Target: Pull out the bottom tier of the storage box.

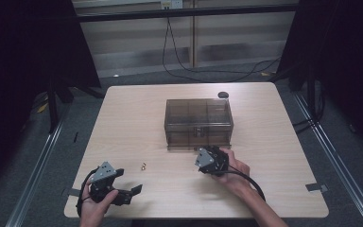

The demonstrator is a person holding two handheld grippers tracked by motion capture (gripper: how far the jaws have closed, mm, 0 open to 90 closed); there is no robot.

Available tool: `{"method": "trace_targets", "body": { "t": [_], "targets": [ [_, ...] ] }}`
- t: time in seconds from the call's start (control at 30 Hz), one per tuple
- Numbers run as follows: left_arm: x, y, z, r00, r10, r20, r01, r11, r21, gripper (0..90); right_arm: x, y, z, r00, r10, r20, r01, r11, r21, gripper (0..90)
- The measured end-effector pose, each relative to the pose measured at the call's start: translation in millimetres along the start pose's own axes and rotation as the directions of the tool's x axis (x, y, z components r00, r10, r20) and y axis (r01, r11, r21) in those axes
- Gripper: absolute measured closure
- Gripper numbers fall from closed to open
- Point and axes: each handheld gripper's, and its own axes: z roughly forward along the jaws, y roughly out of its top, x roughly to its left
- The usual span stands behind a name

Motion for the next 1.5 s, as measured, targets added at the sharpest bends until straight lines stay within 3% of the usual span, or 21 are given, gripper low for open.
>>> {"method": "trace_targets", "body": {
  "t": [0.1,0.13,0.17,0.27,0.3,0.33,0.43,0.67,0.87,0.9,0.93,0.97,1.03,1.1,1.3,1.5],
  "targets": [
    [0.0,-0.2,0.2,1.0,-0.002,-0.003,0.002,1.0,-0.001,4.1,-3.7,-2.1,0.0,0.9981,0.038,-0.048,-0.038,0.999,-0.003,66.6],
    [0.0,-0.2,0.2,1.0,-0.002,-0.003,0.002,1.0,-0.001,4.1,-7.1,-2.6,0.5,0.9975,0.019,-0.068,-0.019,1.0,-0.006,66.5],
    [0.1,-0.2,0.2,1.0,-0.004,-0.002,0.004,1.0,-0.002,4.1,-7.5,-2.8,0.0,0.9962,0.042,-0.076,-0.042,0.999,0.0,66.5],
    [0.2,-0.3,0.2,1.0,-0.006,-0.001,0.006,1.0,0.0,4.1,-13.2,-3.5,-0.1,0.9919,0.051,-0.116,-0.051,0.999,-0.005,65.6],
    [0.1,-0.5,0.4,1.0,-0.01,0.001,0.01,0.9999,-0.002,4.1,-18.0,-4.5,-0.6,0.9853,0.076,-0.153,-0.077,0.997,-0.001,65.2],
    [0.1,-0.5,0.4,1.0,-0.01,0.001,0.01,0.9999,-0.002,4.1,-18.0,-4.5,-0.6,0.9853,0.076,-0.153,-0.077,0.997,-0.001,65.2],
    [0.6,-0.5,0.4,1.0,-0.01,0.002,0.01,0.9999,-0.003,4.1,-27.9,-9.0,-0.7,0.9718,0.124,-0.2,-0.128,0.992,-0.007,64.4],
    [0.3,-0.5,0.3,0.9999,-0.011,0.003,0.011,0.9999,-0.003,4.1,-40.5,-9.0,0.3,0.9572,0.142,-0.252,-0.139,0.99,0.029,62.2],
    [1.4,-0.7,-0.3,1.0,-0.009,0.0,0.009,1.0,-0.001,4.1,-55.2,-8.1,1.4,0.9363,0.152,-0.316,-0.145,0.988,0.045,61.0],
    [1.1,-0.7,0.0,0.9999,-0.011,0.0,0.011,0.9999,-0.003,4.1,-56.3,-8.4,2.4,0.9268,0.165,-0.337,-0.158,0.986,0.049,61.1],
    [1.1,-0.7,0.0,0.9999,-0.011,0.0,0.011,0.9999,-0.003,4.1,-56.3,-8.4,2.4,0.9268,0.165,-0.337,-0.158,0.986,0.049,61.1],
    [0.7,-0.7,-0.2,0.9999,-0.01,0.002,0.01,0.9999,-0.003,4.1,-59.9,-8.4,3.8,0.913,0.173,-0.37,-0.162,0.985,0.06,60.7],
    [0.8,-0.7,-0.3,1.0,-0.01,0.001,0.01,0.9999,-0.003,4.1,-62.7,-8.3,4.2,0.9105,0.167,-0.378,-0.156,0.986,0.06,60.7],
    [1.5,-0.7,-0.9,1.0,-0.009,-0.004,0.009,1.0,-0.003,4.1,-69.1,-7.0,3.9,0.902,0.169,-0.397,-0.162,0.985,0.05,59.8],
    [1.6,-0.8,-0.9,1.0,-0.01,-0.002,0.01,0.9999,-0.004,4.1,-79.2,-5.6,3.9,0.8982,0.177,-0.402,-0.168,0.984,0.057,58.9],
    [1.9,-0.9,-1.2,0.9999,-0.011,0.002,0.011,0.9999,-0.005,4.1,-89.8,-4.2,10.9,0.8863,0.17,-0.431,-0.142,0.985,0.095,60.5]
  ]
}}
